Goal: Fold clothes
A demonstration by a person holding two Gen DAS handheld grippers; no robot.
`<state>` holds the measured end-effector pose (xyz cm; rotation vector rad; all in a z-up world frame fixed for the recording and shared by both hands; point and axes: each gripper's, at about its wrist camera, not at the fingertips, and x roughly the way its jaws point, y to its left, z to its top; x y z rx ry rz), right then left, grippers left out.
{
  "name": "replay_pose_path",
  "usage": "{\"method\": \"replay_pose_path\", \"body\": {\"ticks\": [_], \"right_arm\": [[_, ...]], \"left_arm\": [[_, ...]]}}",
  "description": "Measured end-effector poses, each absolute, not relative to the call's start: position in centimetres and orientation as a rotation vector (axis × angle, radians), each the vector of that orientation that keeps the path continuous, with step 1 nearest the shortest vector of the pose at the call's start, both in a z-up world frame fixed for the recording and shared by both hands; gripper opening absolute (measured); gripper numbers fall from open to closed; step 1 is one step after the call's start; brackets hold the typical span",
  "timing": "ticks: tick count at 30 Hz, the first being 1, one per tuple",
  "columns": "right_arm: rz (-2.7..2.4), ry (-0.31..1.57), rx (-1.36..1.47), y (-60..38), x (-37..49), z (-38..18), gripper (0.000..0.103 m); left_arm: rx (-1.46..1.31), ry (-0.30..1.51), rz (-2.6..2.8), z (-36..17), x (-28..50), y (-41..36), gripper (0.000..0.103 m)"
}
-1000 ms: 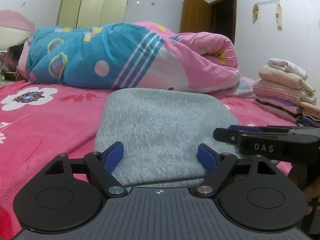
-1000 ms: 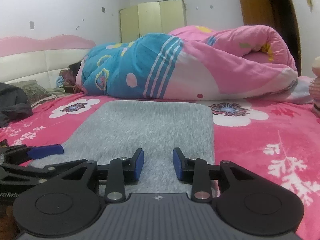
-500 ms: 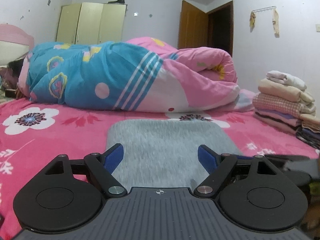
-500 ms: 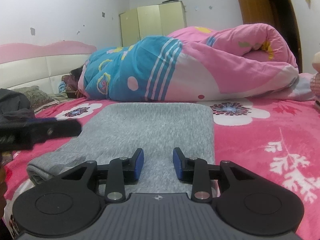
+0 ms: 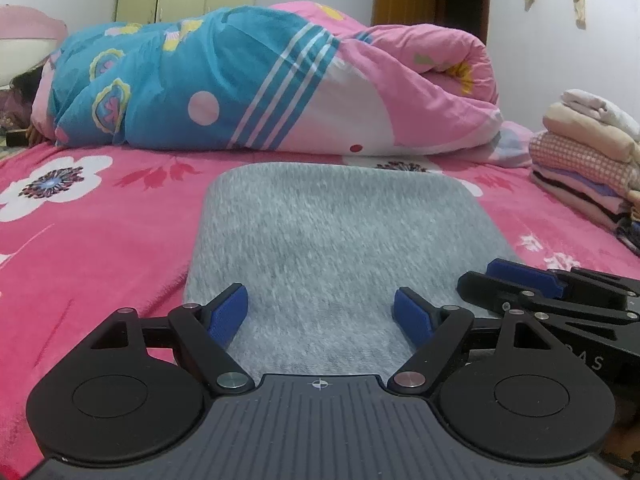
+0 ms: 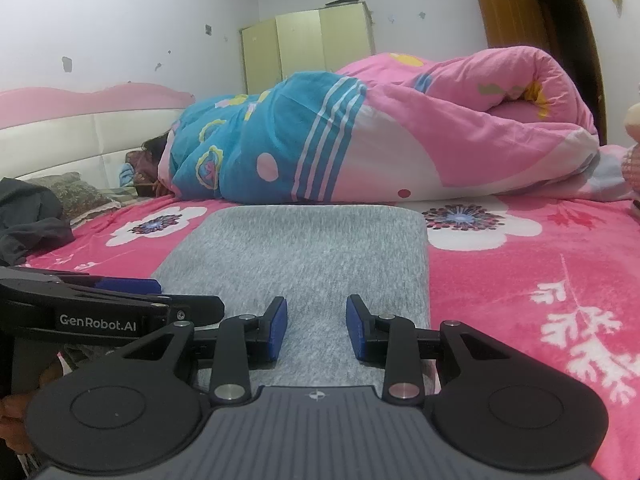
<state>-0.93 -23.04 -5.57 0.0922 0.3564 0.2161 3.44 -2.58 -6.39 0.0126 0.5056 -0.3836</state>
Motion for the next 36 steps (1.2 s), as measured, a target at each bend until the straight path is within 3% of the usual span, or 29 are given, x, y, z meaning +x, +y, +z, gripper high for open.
{"method": "replay_pose_path", "body": {"ticks": [6,13,19,30,36], "right_arm": [[0.271,0.433,0.055,-23.3,-0.1,-3.3,0.036],[0.263,0.375,-0.024,-24.3,3.3,1.1,0.036],[0.266,0.560,-0.048,-24.7,9.1,-1.8,0.036],[0.278,0.560,0.023,-25.7,9.3,-3.2,0.036],[0.282,0.584,-0.007,-25.5,9.5,-2.4,0.036]], "left_arm": [[0.018,0.519,-0.386,-6.3,3.6,-2.6,0.081],[0.019,0.525,-0.385,-6.3,3.6,-2.7,0.081],[0.018,0.537,-0.386,-6.2,3.8,-2.7,0.082],[0.104,0.490,-0.380,-3.5,3.5,-3.5,0.081],[0.118,0.597,-0.358,-5.2,5.4,-5.1,0.083]]}}
